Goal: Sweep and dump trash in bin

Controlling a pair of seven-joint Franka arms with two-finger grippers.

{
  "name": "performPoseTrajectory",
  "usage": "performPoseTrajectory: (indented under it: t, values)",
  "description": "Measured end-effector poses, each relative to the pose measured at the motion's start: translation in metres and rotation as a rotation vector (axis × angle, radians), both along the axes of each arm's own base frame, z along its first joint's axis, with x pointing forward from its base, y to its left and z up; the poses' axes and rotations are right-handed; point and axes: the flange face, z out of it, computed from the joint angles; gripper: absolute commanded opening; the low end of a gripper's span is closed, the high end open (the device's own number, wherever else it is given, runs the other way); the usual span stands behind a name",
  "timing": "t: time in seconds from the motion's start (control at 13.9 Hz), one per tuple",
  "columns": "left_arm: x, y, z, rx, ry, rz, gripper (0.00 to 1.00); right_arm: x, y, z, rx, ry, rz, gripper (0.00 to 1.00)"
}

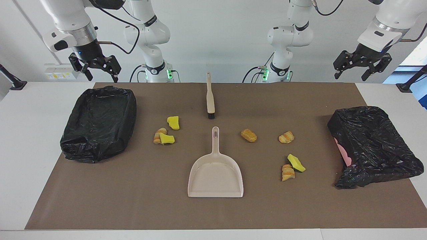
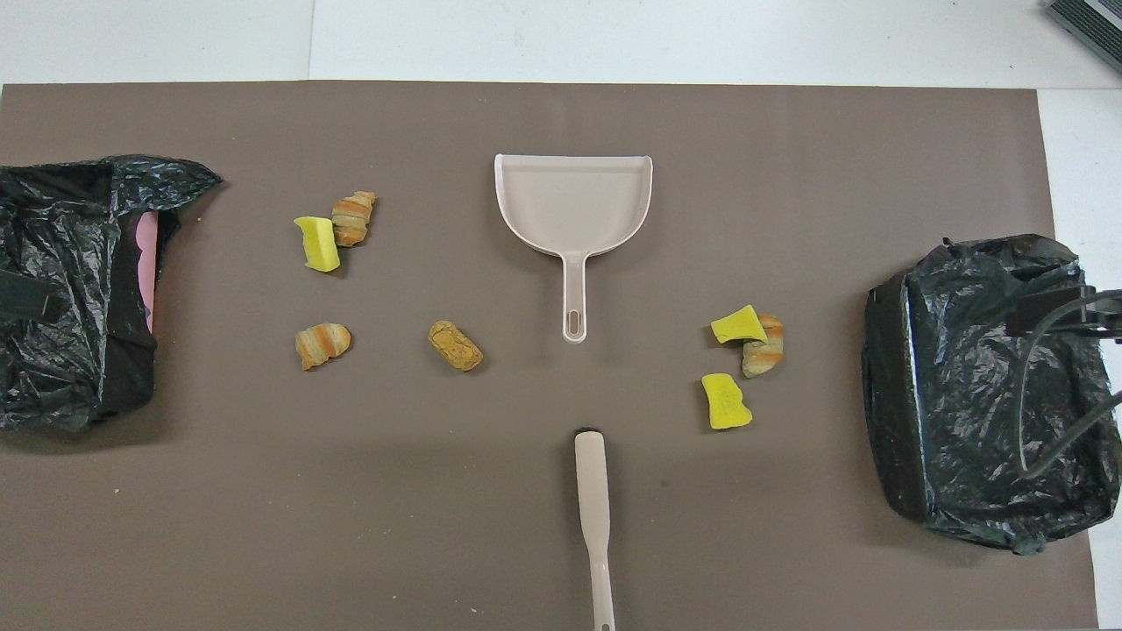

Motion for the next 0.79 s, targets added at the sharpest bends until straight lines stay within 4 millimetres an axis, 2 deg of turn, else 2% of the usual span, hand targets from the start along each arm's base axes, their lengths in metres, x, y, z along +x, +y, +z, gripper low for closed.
performPoseTrajectory:
  t: [0.79]
  values:
    - [-0.0004,-0.0050,0.0003,0.000,0.000,-0.009,1.00,0.0000,0.0000,0.0000,0.000,0.000,0.000,1.00]
